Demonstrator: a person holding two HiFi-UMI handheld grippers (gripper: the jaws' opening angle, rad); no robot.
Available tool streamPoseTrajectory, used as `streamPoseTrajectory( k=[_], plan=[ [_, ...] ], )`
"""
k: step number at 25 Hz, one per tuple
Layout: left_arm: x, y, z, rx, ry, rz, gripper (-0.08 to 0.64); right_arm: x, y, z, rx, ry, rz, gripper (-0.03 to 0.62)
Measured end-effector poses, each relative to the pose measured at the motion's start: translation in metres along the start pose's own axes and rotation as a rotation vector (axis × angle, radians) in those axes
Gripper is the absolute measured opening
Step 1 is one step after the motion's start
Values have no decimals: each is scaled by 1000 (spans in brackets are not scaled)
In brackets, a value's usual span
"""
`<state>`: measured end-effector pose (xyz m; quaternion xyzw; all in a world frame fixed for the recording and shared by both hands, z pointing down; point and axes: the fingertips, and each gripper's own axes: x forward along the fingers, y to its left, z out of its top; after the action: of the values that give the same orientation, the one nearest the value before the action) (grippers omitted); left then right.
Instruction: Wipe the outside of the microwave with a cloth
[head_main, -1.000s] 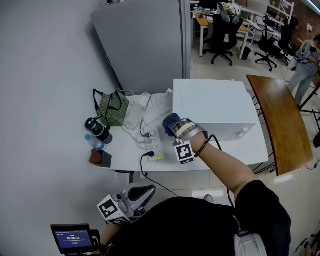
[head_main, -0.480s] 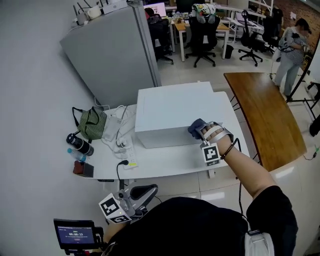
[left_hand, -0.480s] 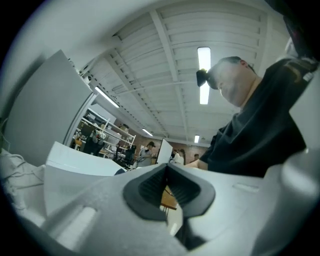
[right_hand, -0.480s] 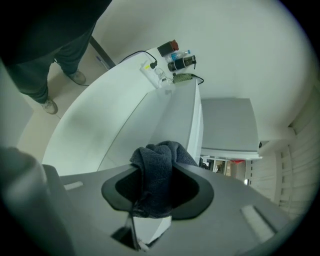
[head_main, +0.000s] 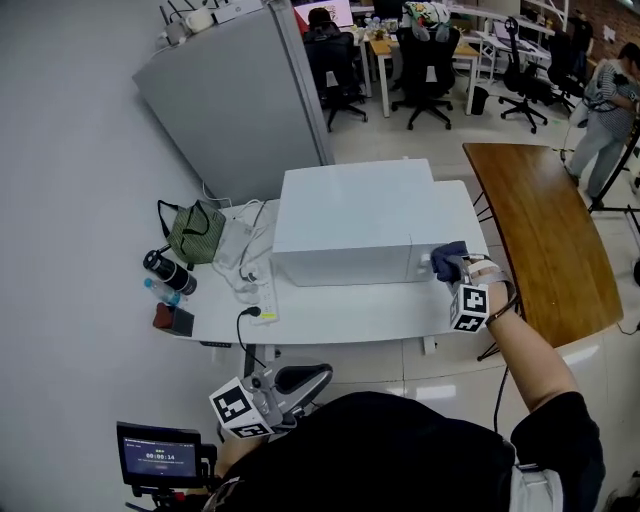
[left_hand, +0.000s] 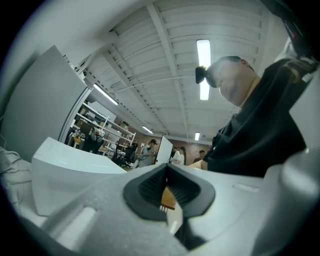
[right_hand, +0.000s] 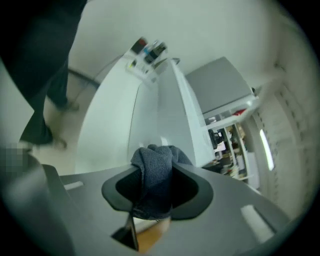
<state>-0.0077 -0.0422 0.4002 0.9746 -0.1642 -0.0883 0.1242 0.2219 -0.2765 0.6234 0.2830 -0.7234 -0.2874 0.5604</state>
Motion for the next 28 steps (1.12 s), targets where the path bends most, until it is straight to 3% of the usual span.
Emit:
streamPoseTrajectory(
  k=[4, 8, 11, 13, 15, 20, 28],
  plan=[
    [-57, 17, 4, -18, -27, 19, 3, 18, 36, 160, 610, -381, 264, 135],
    [-138, 36, 15, -29, -31, 55, 3, 82, 43, 320, 1172, -580, 487, 135],
    [-199, 53, 11, -22, -12, 106, 3, 117, 27, 391, 1424, -642, 534, 135],
    [-229, 61, 12, -26, -10, 142, 3, 133, 14, 408, 1541, -657, 509, 133],
    [-246, 65, 13, -36, -15, 166, 3, 143, 6, 401, 1633, -660, 470, 131],
    [-238, 66, 13, -47, -23, 160, 3, 133, 2, 344, 1666, -625, 406, 129],
    [-113, 28, 4, -44, -35, 73, 3, 84, -6, 123, 1791, -566, 212, 129]
  ],
)
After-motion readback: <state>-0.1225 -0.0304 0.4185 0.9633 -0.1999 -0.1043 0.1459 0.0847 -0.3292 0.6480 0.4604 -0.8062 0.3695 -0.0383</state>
